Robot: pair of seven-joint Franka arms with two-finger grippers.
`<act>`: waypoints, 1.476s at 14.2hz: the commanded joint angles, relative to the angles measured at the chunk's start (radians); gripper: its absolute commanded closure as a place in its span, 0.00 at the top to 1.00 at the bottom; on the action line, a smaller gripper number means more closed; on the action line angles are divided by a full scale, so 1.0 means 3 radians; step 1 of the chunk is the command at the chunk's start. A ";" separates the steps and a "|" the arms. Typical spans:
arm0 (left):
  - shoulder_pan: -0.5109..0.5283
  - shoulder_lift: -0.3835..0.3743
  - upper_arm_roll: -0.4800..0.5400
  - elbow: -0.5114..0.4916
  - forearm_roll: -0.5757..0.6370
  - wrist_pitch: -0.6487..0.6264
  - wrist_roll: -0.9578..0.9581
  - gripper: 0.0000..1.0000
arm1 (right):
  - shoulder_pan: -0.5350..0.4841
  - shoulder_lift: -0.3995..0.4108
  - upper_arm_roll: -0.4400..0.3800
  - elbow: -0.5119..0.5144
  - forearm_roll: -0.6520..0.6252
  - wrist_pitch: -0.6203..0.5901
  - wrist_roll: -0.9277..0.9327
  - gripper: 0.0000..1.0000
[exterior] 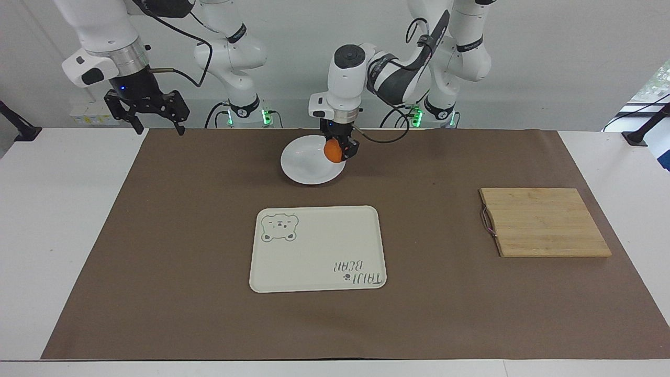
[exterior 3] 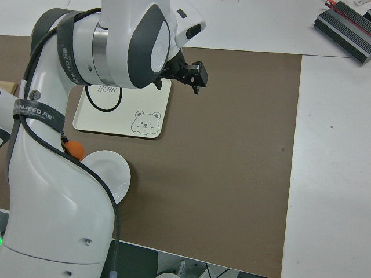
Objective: Place orange and plate with both arms
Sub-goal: 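Lift the orange with the left gripper and carry it over the plate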
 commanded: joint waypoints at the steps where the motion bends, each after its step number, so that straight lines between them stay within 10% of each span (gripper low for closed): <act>1: -0.0113 0.0061 0.0067 -0.0090 0.0016 0.0273 0.0000 0.00 | -0.0043 -0.0040 0.0006 -0.0028 0.0075 -0.0023 -0.0086 1.00; 8: -0.0455 0.0444 0.0072 -0.0142 0.0022 0.0713 -0.0132 0.00 | -0.0043 -0.0040 0.0011 -0.0028 0.0075 -0.0023 -0.0086 1.00; 9: -0.0486 0.0480 0.0072 -0.0147 0.0032 0.0729 -0.0264 0.18 | -0.0043 -0.0040 0.0011 -0.0028 0.0075 -0.0023 -0.0086 1.00; 10: -0.0486 0.0481 0.0077 -0.0147 0.0047 0.0704 -0.0276 0.99 | -0.0043 -0.0040 0.0011 -0.0028 0.0075 -0.0023 -0.0086 1.00; 21: 0.0591 -0.0010 0.0093 0.0256 0.0058 -0.0186 -0.0256 1.00 | -0.0043 -0.0040 0.0011 -0.0028 0.0075 -0.0023 -0.0086 1.00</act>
